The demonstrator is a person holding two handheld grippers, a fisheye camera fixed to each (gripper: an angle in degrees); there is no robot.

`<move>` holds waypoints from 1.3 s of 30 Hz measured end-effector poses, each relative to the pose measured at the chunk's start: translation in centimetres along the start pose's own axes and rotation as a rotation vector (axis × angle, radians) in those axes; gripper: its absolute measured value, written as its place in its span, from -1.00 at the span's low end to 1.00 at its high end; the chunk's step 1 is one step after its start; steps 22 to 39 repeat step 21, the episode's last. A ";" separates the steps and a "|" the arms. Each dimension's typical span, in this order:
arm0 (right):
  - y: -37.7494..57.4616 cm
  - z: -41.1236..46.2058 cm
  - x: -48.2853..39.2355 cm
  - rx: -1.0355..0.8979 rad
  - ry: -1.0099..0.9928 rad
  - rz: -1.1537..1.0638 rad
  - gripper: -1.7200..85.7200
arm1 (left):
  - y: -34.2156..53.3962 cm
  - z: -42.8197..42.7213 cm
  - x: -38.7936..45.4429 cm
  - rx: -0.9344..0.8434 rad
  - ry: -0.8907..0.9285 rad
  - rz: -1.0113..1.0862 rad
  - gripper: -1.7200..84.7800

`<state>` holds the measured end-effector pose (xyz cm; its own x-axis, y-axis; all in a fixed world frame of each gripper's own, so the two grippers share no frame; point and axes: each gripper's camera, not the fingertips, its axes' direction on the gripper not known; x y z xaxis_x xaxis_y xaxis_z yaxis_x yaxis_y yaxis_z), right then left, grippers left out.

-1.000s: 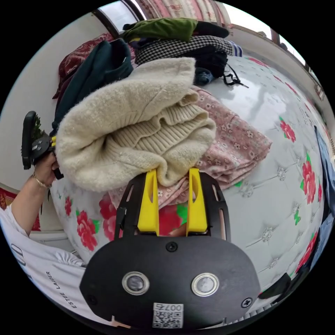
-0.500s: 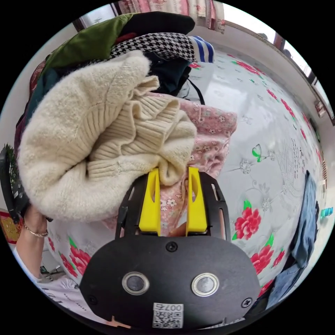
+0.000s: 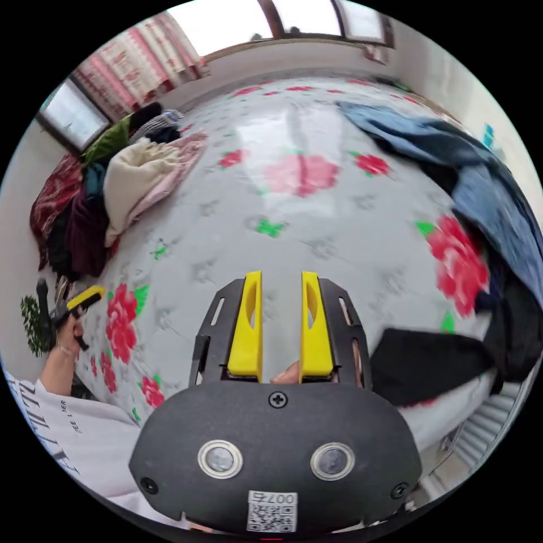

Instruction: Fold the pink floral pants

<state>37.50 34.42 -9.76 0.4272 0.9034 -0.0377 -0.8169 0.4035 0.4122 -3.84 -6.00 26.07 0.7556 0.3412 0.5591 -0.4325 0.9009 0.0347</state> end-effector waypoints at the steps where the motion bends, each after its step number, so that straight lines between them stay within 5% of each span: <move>1: 0.7 -1.0 2.1 0.001 0.020 0.033 -0.73 | 2.4 0.3 1.9 -0.063 0.002 0.023 -0.81; 11: -5.4 -14.2 26.4 0.083 0.346 0.202 -0.70 | 3.4 -3.3 14.2 -0.109 -0.059 0.163 -0.88; 16: -12.4 -14.1 28.4 0.035 0.591 0.008 -0.70 | 1.4 -2.6 19.2 -0.189 -0.057 0.162 -0.97; 21: -15.7 -7.2 29.9 -0.285 0.895 -0.279 -0.75 | 2.0 -1.5 22.4 -0.202 -0.158 0.191 -0.98; 39: -15.7 -7.2 29.9 -0.285 0.895 -0.279 -0.75 | 2.0 -1.5 22.4 -0.202 -0.158 0.191 -0.98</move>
